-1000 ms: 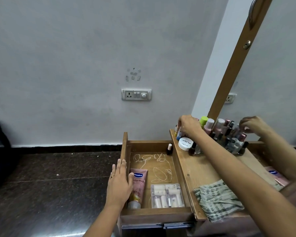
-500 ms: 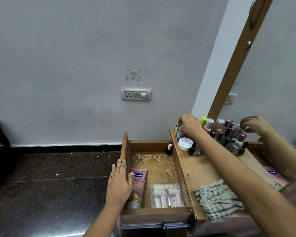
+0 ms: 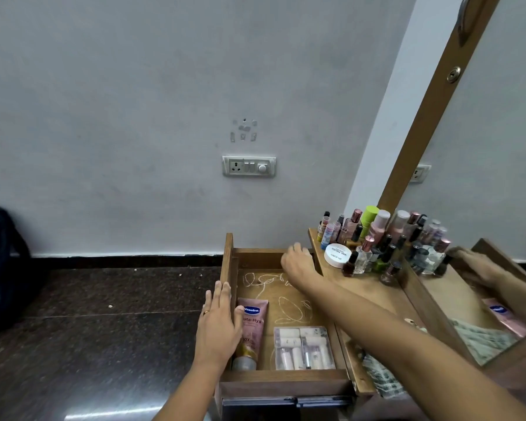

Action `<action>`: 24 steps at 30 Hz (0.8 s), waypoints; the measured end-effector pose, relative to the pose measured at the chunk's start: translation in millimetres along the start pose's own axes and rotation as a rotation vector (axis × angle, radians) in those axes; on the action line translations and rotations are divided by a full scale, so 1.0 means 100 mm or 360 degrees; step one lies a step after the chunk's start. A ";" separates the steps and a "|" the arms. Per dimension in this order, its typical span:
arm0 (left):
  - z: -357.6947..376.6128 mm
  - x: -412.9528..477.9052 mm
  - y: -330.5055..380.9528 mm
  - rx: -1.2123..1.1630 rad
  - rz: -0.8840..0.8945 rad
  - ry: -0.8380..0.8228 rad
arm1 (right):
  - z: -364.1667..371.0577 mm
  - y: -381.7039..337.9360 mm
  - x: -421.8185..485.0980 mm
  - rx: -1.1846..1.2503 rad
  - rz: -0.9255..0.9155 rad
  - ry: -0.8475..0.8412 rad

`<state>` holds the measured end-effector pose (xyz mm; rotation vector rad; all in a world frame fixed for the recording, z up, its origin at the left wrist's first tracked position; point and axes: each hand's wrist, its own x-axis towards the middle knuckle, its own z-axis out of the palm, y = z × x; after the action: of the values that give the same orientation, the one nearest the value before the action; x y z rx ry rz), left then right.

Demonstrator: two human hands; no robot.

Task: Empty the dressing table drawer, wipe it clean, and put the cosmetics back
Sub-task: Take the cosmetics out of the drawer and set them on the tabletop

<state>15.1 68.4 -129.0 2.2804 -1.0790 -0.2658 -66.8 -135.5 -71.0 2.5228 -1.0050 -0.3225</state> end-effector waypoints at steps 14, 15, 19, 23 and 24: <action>0.00 0.01 -0.01 -0.0028 0.0002 -0.0016 | 0.42 0.00 0.18 -0.0114 0.0239 -0.0180; 0.00 0.01 -0.01 -0.0029 0.0004 -0.0019 | 0.42 0.01 0.19 -0.0127 0.0230 -0.0195; 0.00 0.01 0.00 -0.0017 0.0008 -0.0014 | 0.29 -0.01 0.18 -0.0051 0.0170 -0.0175; 0.01 0.02 -0.01 -0.0032 0.0016 -0.0014 | -0.02 0.11 0.03 0.0453 0.0087 0.0005; 0.01 0.01 -0.01 -0.0032 0.0022 -0.0016 | -0.08 0.19 -0.02 0.0660 0.0073 0.0044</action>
<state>15.7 67.2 -130.5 2.2554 -1.0922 -0.2815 -76.8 -144.2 -55.2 2.8514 -1.2220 -0.0683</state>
